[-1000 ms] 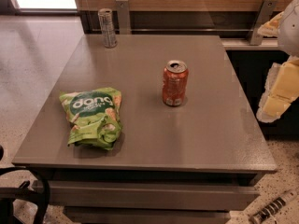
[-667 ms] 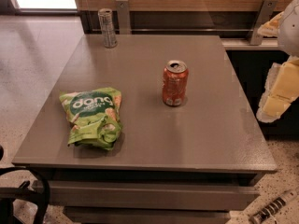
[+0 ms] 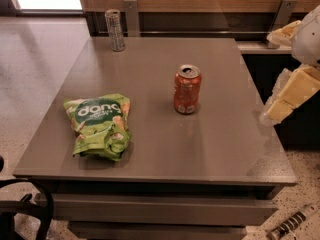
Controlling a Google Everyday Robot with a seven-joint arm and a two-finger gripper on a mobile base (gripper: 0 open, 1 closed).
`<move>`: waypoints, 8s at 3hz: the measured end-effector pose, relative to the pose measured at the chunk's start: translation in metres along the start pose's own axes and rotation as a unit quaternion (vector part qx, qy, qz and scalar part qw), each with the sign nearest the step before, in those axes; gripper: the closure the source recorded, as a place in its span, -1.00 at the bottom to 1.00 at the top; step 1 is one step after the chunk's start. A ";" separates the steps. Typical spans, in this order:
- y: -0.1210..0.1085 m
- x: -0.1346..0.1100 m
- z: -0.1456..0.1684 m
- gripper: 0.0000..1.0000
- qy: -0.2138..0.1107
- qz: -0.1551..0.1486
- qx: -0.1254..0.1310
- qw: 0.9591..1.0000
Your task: Move coke can near redbull can
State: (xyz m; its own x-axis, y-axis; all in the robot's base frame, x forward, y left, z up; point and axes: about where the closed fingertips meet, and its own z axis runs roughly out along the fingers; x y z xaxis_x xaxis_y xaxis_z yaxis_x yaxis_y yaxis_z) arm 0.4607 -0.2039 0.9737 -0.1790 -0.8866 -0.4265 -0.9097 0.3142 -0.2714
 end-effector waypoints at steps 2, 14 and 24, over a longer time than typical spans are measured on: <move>-0.015 -0.026 0.060 -1.00 -0.206 0.034 -0.001 0.978; -0.068 -0.087 0.170 1.00 -0.463 0.119 -0.012 0.878; -0.250 -0.262 0.300 0.55 -0.444 0.142 0.047 0.883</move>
Offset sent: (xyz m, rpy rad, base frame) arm 0.0603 0.0686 -0.0471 0.7635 -0.2253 0.0840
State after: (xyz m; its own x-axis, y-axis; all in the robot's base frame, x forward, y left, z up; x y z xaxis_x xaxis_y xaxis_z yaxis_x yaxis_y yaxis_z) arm 0.8476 0.0512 0.8945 0.0075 -0.1643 -0.9864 -0.8328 0.5450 -0.0971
